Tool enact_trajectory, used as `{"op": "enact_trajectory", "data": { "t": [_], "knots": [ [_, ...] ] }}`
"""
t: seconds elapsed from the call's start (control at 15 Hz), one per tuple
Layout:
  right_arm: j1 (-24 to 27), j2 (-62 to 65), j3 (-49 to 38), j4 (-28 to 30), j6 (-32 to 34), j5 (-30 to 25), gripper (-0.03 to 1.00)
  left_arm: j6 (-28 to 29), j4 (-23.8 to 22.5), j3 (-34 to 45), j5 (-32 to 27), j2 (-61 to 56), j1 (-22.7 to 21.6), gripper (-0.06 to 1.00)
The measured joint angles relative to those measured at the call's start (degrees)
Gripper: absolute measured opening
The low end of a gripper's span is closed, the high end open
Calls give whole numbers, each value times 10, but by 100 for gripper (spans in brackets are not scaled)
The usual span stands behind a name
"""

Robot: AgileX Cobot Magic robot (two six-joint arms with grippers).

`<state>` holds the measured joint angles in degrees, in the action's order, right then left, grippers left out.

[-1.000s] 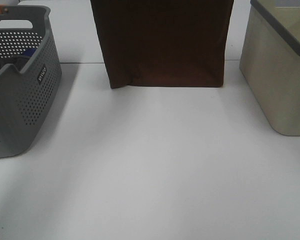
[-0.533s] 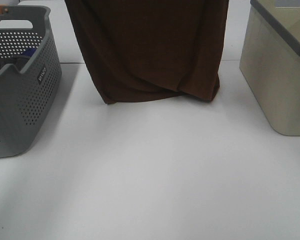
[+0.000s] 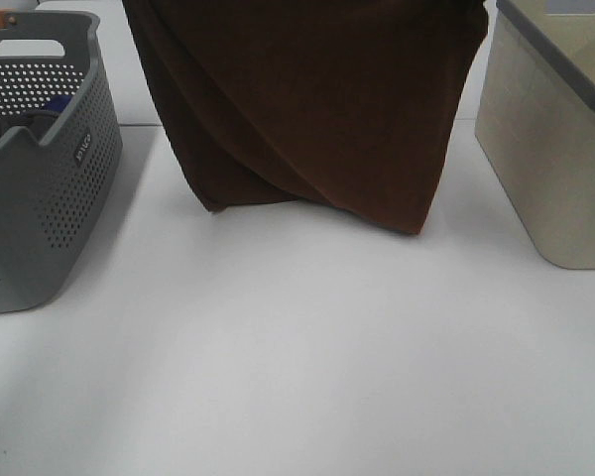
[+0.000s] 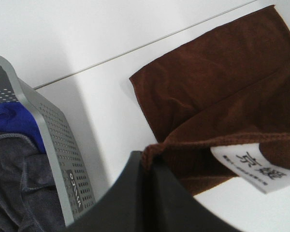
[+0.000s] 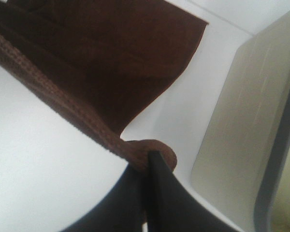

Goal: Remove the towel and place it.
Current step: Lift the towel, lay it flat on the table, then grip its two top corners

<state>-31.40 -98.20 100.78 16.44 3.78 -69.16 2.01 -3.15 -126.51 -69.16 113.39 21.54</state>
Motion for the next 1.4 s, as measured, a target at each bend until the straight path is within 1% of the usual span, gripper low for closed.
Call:
{"op": "enact_trajectory", "data": {
  "t": [0.13,0.33,0.53,0.73,0.93,1.13,1.27,1.4],
  "knots": [
    [0,30,-62,-37,0,0,0,0,2,62,0,-48,15,0],
    [0,84,-154,-95,0,-3,0,14,0,226,-1,-130,54,0],
    [0,143,-269,-159,0,-4,0,44,0,377,-2,-201,99,0],
    [0,197,-384,-203,0,-2,0,88,6,476,-2,-264,143,0],
    [0,237,-478,-238,-1,3,0,139,15,554,2,-296,197,0],
    [0,274,-545,-269,-11,5,0,186,15,617,4,-297,260,0],
    [0,294,-576,-282,-14,4,0,204,18,638,3,-297,299,0],
    [0,313,-604,-285,-14,0,0,221,32,649,2,-297,335,0]
  ]
}}
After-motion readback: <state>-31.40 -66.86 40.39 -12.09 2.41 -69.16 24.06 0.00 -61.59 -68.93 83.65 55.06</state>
